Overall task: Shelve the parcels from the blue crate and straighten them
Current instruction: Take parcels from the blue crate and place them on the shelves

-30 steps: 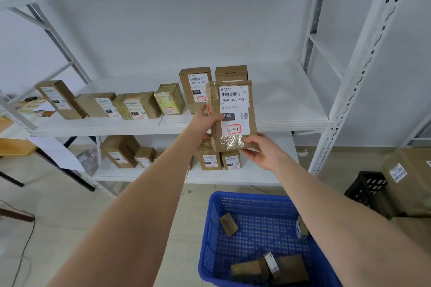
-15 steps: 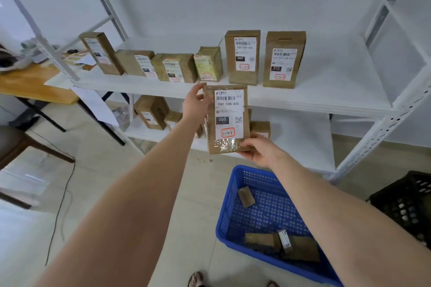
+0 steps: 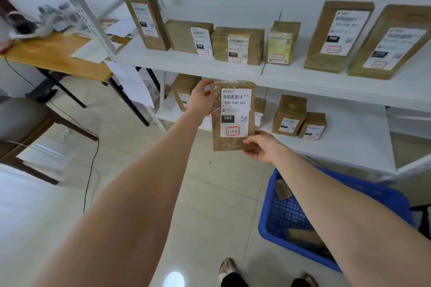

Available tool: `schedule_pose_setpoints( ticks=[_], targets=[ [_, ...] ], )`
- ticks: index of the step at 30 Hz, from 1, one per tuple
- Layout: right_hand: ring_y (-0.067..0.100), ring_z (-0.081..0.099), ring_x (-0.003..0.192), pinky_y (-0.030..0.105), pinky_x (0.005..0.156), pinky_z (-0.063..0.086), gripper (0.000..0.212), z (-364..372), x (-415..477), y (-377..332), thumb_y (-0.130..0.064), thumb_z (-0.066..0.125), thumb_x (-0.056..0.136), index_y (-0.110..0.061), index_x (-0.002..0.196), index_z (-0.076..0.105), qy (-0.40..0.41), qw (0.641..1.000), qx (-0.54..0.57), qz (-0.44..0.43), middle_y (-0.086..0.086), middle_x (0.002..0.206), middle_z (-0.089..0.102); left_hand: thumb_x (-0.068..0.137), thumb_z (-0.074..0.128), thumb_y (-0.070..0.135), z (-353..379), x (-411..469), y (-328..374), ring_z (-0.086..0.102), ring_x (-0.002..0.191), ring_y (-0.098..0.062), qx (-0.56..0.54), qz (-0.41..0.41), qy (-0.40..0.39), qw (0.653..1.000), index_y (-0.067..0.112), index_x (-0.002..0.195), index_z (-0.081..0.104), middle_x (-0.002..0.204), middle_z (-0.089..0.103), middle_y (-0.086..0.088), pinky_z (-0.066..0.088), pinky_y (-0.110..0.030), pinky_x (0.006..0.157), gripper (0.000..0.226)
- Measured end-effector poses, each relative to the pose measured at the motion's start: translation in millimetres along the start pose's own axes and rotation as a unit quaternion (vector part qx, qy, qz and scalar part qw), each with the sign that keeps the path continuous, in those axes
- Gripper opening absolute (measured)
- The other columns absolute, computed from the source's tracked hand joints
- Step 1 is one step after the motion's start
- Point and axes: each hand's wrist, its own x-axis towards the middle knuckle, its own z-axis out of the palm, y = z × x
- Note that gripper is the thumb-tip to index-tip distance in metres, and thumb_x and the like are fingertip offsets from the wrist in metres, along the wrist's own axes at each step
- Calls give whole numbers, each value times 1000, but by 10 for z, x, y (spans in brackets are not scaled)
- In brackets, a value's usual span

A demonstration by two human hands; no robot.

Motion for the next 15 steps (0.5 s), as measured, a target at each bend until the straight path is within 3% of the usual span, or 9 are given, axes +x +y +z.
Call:
schedule_pose_setpoints(
  ticks=[5,9,11,15],
  targets=[
    [24,64,88,34,63,58,36,650,312,-90,12,61,82,-11,110,59,9,1000,-20,6,12,96,66,94,51,6,-590,421,-122,63,88,-22,-2,-4,12,1000,23,127,52,120,63,-8,56,-44,79,37],
    [24,63,88,34,66,56,31,1048,645,-231,13,60,82,-12,101,59,3,1000,-14,14,13,98,66,94,51,7,-923,818,-196,64,99,-23,2,-3,9,1000,24,127,51,121,62,-7,56,-37,79,38],
    [23,63,86,35,66,56,35,1221,848,-324,13,60,82,-11,107,57,2,1000,-7,17,12,94,66,93,51,8,-1051,1060,-206,64,103,-25,18,2,10,1000,25,128,50,122,62,-7,55,-36,75,38],
    [23,65,85,34,62,57,42,1560,1303,-551,14,60,81,-10,115,57,-7,1000,-11,25,13,100,67,93,56,18,-1302,1599,-221,63,77,-13,50,20,19,998,26,124,51,107,67,-3,49,-24,60,32]
  ],
)
